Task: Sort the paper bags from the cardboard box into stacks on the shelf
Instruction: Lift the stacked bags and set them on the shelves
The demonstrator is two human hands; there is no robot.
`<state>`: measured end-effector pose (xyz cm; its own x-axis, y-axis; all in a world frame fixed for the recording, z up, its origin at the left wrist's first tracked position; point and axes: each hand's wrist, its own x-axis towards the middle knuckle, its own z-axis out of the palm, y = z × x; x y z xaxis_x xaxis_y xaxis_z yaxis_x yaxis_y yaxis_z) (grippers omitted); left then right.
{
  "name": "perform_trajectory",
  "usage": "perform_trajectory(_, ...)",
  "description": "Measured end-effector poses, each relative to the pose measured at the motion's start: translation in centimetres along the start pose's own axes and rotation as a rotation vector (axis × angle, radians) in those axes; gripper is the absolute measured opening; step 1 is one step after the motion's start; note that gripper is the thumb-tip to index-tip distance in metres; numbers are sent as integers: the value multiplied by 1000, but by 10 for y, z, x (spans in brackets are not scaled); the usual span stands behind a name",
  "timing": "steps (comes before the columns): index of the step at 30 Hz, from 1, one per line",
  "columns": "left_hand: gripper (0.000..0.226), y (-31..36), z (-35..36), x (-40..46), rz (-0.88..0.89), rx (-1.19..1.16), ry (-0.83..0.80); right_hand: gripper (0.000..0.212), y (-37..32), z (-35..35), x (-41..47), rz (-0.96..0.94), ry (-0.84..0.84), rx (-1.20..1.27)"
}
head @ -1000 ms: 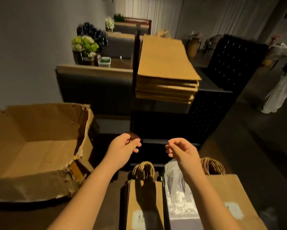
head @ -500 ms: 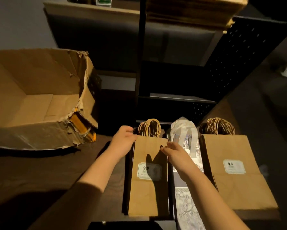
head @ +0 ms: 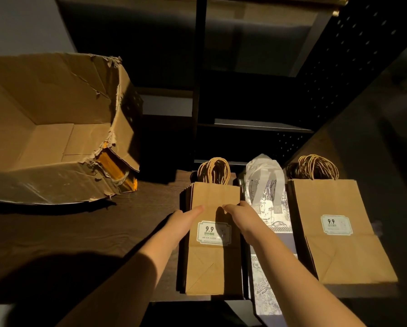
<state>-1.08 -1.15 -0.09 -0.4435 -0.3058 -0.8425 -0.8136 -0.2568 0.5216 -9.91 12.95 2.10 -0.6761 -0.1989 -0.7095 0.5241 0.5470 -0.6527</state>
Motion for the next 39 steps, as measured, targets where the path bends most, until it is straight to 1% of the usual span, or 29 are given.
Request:
perform_trajectory(2, 107, -2, 2, 0, 4, -24, 14, 37, 3, 4, 5, 5, -5, 8)
perform_trajectory(4, 103, -4, 5, 3, 15, -55, 23, 43, 3, 8, 7, 14, -9, -8)
perform_trajectory(6, 94, -5, 7, 3, 31, -52, 42, 49, 4, 11, 11, 17, -7, -28)
perform_trajectory(9, 80, -9, 7, 4, 62, -34, 78, 57, 10, 13, 17, 42, -18, 7)
perform_trajectory(12, 75, -9, 7, 5, 74, -55, 84, 66, 15, 14, 17, 61, -18, 35)
perform_trajectory(14, 77, -7, 7, 5, 70, -79, 74, 70, 14, 14, 18, 61, -16, 60)
perform_trajectory(15, 81, -6, 8, 5, 69, -89, 55, 69, 14, 13, 18, 75, -19, 84)
perform_trajectory(16, 83, -5, 9, 3, 81, -103, 43, 64, 14, 13, 19, 89, -24, 116)
perform_trajectory(18, 84, -5, 11, 1, 116, -135, 16, 45, 12, 11, 16, 101, -69, 164)
perform_trajectory(19, 87, -7, 12, 0, 134, -140, 9, 46, 12, 10, 14, 103, -90, 177)
perform_trajectory(20, 90, -9, 12, 0, 148, -145, 8, 59, 12, 11, 11, 108, -104, 177)
perform_trajectory(22, 97, -13, 10, 1, 176, -168, 6, 96, 16, 12, 13, 115, -97, 211)
perform_trajectory(23, 102, -13, 8, 0, 188, -185, 8, 107, 19, 13, 15, 96, -102, 235)
perform_trajectory(24, 107, -13, 5, -1, 203, -200, -9, 110, 18, 11, 15, 82, -119, 247)
perform_trajectory(25, 106, -13, 2, -2, 214, -214, -18, 106, 13, 11, 11, 75, -134, 255)
perform_trajectory(28, 77, -8, -5, -6, 258, -228, -44, 83, -2, 7, 2, 41, -184, 280)
perform_trajectory(29, 76, -6, -7, -7, 267, -226, -48, 81, -4, 5, 2, 28, -195, 284)
perform_trajectory(32, 90, 4, -11, -12, 326, -229, -64, 98, -9, 7, 2, -37, -166, 300)
perform_trajectory(33, 88, 7, -12, -12, 334, -229, -66, 101, -10, 7, 3, -74, -154, 312)
perform_trajectory(35, 74, 12, -15, -16, 348, -224, -86, 98, -14, 5, -1, -171, -145, 336)
perform_trajectory(37, 74, 16, -17, -19, 348, -235, -93, 95, -19, 3, -5, -255, -154, 354)
perform_trajectory(39, 74, 22, -20, -22, 361, -229, -108, 97, -25, 2, -5, -293, -145, 391)
